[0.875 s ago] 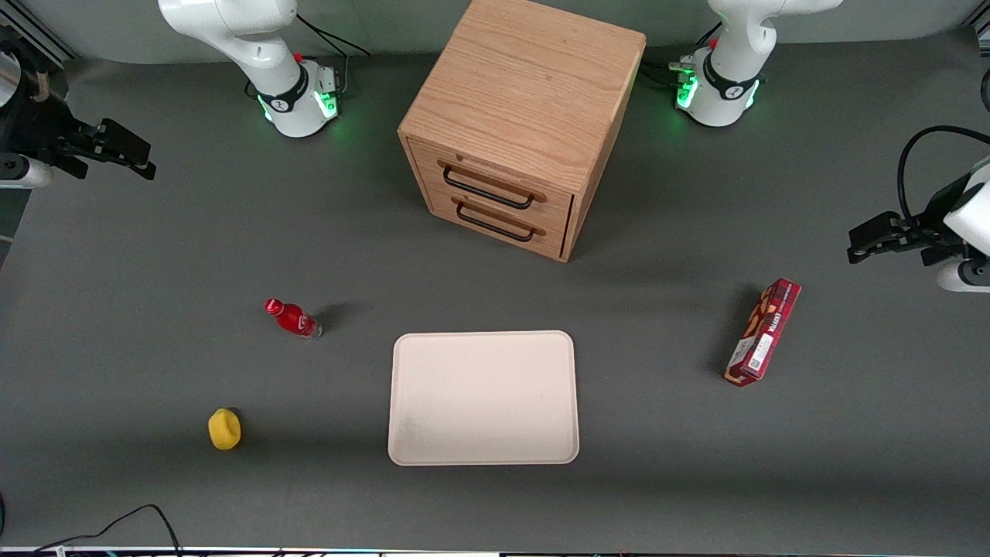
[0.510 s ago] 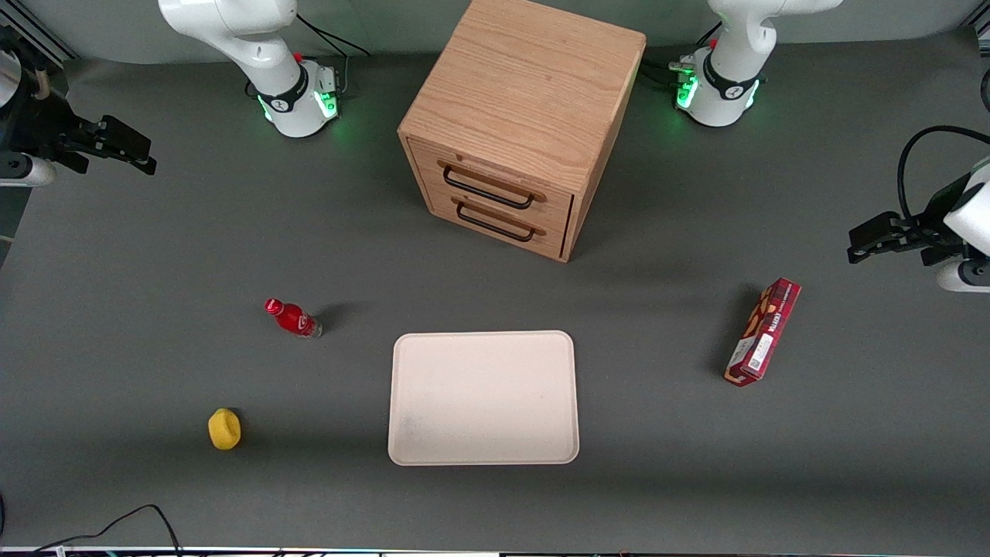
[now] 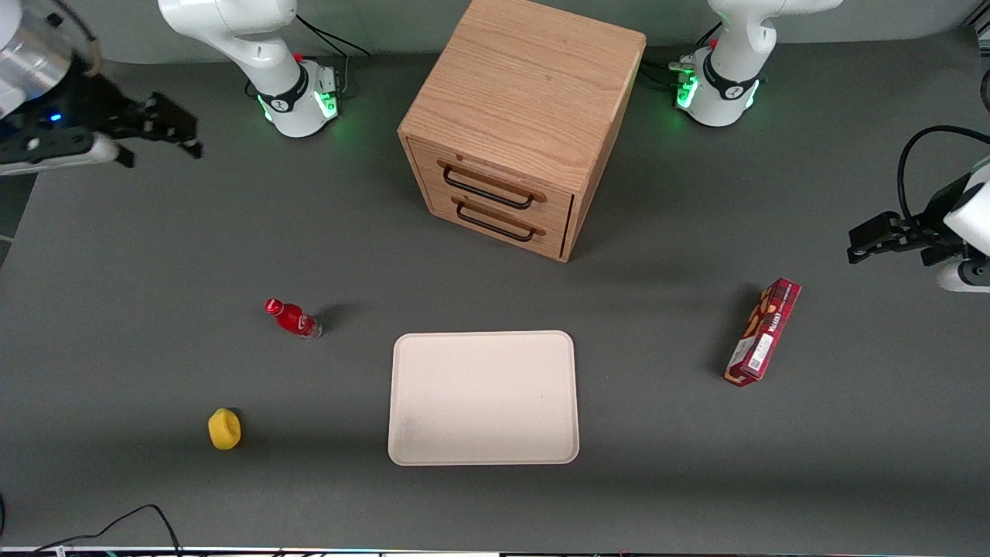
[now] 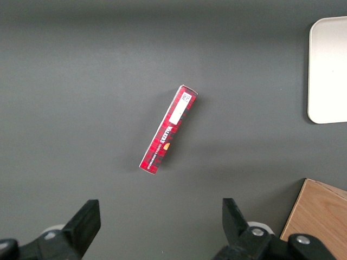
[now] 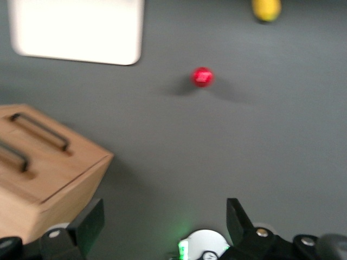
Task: Open upper drawer
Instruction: 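Lift the right gripper from rest and swing it toward the cabinet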
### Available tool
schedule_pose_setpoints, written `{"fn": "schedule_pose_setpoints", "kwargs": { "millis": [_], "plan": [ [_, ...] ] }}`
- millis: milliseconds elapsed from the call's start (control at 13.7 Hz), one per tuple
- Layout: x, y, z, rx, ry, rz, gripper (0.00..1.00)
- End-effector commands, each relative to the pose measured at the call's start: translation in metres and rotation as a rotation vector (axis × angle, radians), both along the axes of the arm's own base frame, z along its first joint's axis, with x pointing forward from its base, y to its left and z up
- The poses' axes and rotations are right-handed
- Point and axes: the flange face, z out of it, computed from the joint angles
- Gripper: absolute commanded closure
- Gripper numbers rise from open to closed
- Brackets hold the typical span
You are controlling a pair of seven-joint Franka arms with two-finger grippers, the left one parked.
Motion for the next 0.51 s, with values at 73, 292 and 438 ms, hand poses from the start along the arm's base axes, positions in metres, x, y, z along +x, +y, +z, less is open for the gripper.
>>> {"fn": "schedule_pose_setpoints", "kwargs": {
  "millis": [73, 292, 438],
  "plan": [
    [-0.001, 0.092, -0.011, 0.19, 0.064, 0.232, 0.0],
    [0.015, 0.139, -0.058, 0.323, 0.074, 0.621, 0.0],
    [0.031, 0.186, -0.108, 0.412, 0.097, 0.71, 0.0]
  ]
}}
